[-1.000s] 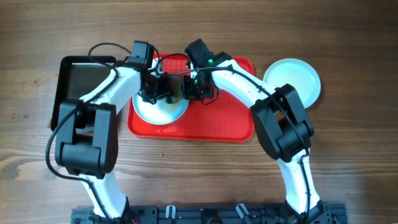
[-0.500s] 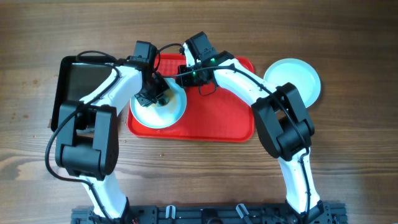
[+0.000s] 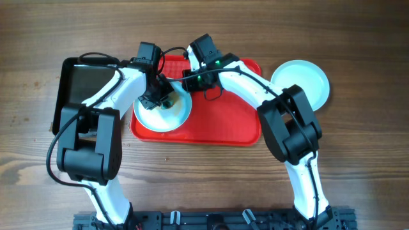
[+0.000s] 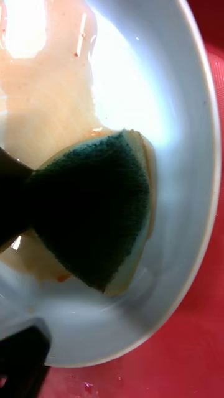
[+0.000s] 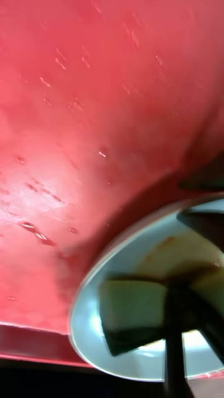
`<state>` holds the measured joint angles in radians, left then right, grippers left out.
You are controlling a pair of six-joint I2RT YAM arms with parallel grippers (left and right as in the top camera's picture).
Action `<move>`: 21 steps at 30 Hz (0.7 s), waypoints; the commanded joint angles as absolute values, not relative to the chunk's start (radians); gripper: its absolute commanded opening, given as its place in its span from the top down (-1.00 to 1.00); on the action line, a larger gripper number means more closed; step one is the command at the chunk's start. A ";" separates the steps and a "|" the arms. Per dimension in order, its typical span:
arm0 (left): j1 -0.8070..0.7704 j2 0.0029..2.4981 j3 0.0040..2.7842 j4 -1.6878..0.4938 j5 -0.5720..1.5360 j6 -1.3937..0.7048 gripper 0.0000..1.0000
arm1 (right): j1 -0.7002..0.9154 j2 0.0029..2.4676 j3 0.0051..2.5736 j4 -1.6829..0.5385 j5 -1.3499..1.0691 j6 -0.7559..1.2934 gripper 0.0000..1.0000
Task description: Clean dirty plates on tray and stack at the side
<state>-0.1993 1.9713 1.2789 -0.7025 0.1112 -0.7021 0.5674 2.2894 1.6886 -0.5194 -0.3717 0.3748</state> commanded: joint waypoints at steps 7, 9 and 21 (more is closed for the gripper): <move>-0.187 1.992 1.256 -0.693 -0.005 -0.719 0.92 | 0.526 2.333 1.693 -0.600 -0.259 0.610 0.91; -0.187 1.992 1.256 -0.688 -0.020 -0.719 0.91 | 0.485 2.333 1.693 -0.619 -0.259 0.670 0.91; -0.187 1.992 1.256 -0.673 -0.052 -0.718 0.92 | 0.369 2.333 1.693 -0.719 -0.263 0.756 0.91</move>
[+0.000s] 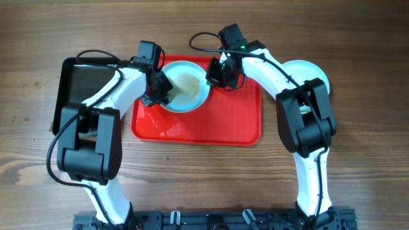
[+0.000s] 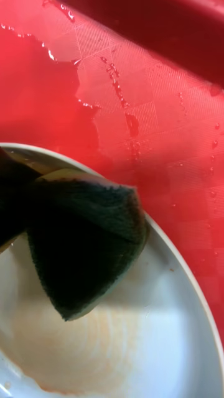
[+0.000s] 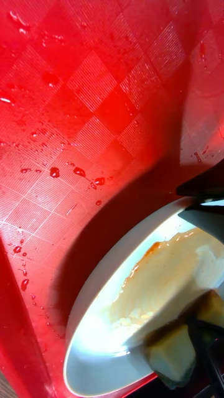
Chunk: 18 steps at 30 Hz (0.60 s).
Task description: Clean dirty plates on tray and stack at the side
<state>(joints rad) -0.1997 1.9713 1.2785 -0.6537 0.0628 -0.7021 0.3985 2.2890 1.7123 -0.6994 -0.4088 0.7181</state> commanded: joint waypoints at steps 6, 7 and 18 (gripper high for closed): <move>-0.205 1.992 1.256 -0.624 0.225 -0.387 0.92 | 0.380 2.333 1.693 -0.715 -0.263 0.707 0.91; -0.213 1.992 1.256 -0.628 0.334 -0.307 0.92 | 0.382 2.333 1.693 -0.715 -0.263 0.707 0.91; -0.265 1.993 1.256 -0.484 0.515 -0.213 0.92 | 0.435 2.333 1.693 -0.704 -0.263 0.704 0.91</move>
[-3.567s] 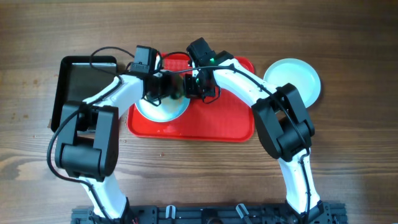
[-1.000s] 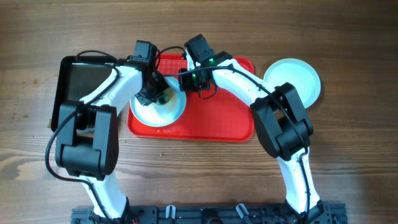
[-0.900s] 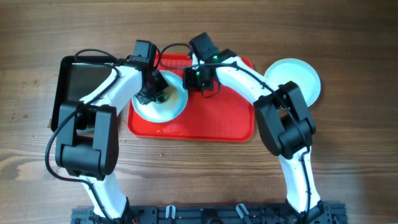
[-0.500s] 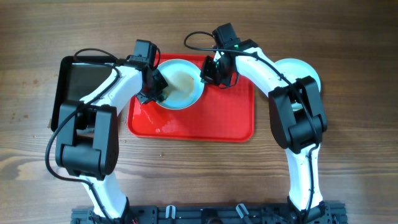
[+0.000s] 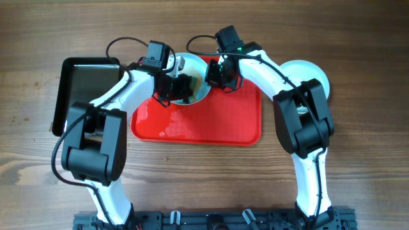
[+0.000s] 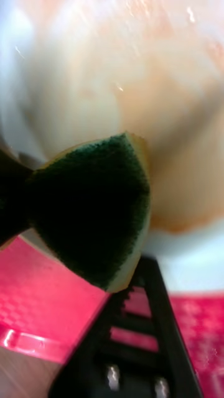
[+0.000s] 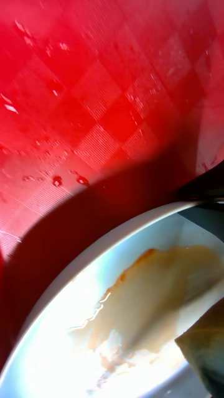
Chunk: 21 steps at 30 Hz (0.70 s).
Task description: Clean dirty plates on tray and stack at the side
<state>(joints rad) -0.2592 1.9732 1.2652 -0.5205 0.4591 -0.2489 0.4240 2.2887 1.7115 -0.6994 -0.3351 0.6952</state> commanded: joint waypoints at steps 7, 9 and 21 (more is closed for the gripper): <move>-0.265 2.045 1.256 -0.394 0.361 -0.308 0.92 | 0.442 2.333 1.693 -0.705 -0.263 0.698 0.91; -0.265 2.071 1.256 -0.366 0.361 -0.308 0.92 | 0.442 2.333 1.693 -0.705 -0.263 0.698 0.91; -0.265 2.110 1.256 -0.104 0.362 -0.488 0.92 | 0.442 2.333 1.693 -0.705 -0.271 0.682 0.91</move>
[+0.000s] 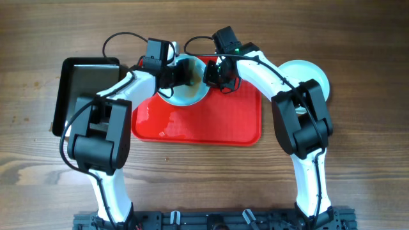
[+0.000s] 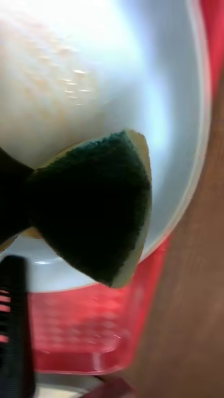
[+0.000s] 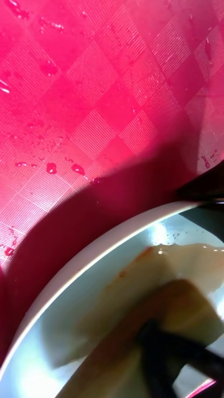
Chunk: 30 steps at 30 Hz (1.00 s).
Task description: Clean dirty plates on tray and stack at the side
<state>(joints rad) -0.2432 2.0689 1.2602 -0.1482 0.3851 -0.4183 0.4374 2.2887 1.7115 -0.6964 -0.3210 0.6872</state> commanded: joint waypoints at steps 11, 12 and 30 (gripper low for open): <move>-0.279 2.131 1.256 -0.102 0.361 -0.619 0.92 | 0.442 2.333 1.693 -0.704 -0.271 0.681 0.91; -0.265 2.131 1.256 -0.146 0.362 -0.619 0.92 | 0.442 2.333 1.693 -0.704 -0.271 0.681 0.91; 0.056 2.051 1.279 -0.589 0.677 -0.395 0.92 | 0.442 2.333 1.693 -0.700 -0.286 0.652 0.78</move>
<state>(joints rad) 0.0586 2.0979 1.2839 -0.5774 0.7422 -0.4263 0.4503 2.2894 1.7107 -0.6918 -0.3325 0.6575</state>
